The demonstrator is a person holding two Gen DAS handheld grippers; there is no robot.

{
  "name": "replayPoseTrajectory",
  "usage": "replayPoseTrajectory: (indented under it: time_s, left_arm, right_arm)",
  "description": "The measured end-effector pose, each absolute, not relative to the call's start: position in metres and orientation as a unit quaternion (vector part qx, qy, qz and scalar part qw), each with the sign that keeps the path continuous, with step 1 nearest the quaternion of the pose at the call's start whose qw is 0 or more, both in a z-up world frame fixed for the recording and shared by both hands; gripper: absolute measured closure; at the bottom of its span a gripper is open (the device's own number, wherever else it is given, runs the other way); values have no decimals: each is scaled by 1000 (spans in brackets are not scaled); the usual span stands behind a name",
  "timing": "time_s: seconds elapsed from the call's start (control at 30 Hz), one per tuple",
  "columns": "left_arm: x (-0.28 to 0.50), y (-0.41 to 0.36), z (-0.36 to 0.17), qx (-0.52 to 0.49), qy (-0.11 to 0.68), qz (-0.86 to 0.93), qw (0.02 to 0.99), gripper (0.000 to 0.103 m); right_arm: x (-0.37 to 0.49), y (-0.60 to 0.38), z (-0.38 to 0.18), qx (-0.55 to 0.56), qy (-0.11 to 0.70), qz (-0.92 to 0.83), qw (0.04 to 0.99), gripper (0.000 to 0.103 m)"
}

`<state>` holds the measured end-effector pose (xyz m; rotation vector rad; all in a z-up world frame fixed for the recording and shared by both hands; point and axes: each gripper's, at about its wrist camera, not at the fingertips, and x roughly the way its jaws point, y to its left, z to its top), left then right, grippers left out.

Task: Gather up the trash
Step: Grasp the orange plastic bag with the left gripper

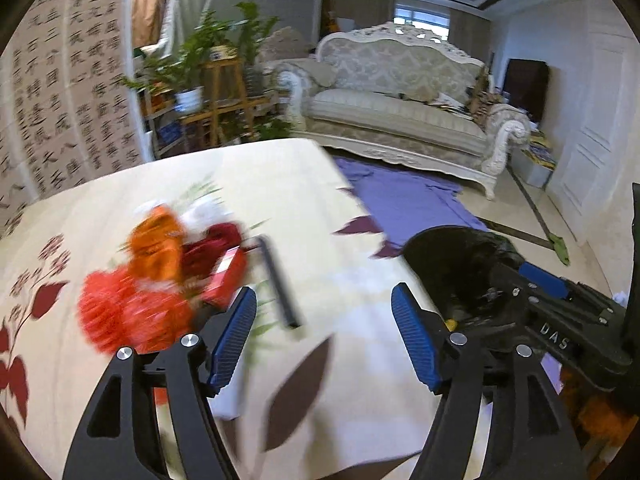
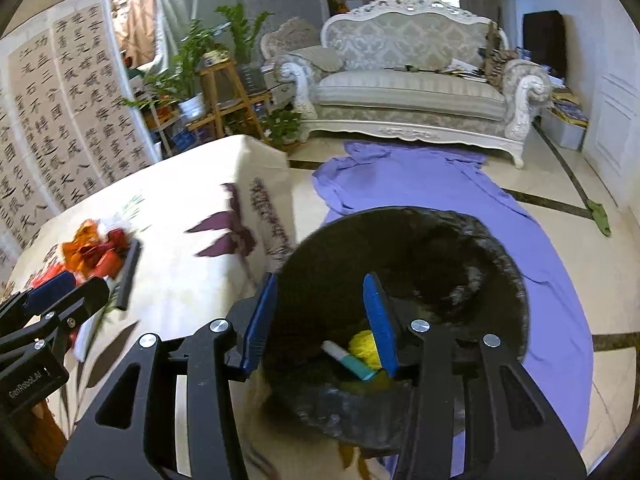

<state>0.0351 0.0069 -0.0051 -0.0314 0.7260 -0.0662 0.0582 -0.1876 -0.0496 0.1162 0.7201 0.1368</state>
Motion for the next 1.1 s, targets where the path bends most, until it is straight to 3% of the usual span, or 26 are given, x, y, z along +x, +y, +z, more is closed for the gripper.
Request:
replayPoseTrajectory:
  time_s: [0.5,0.7,0.8,1.1]
  left_arm:
    - [17,86,-31,-61,392,47,917,35]
    - [25,92,-35,-71,406,34,910,47]
    - [28,91,-38,-70,413,29,908,64]
    - [13,84,-30,-47,388,19,920,69]
  right_arm:
    - [50,-102,-52,13,368,145,918,59]
    - [50,-88,-55,2,375,154,914,59]
    - [50,-83,-55,-2,377,157,913,59]
    - [49,-75,-56,-9,380,162,911,59]
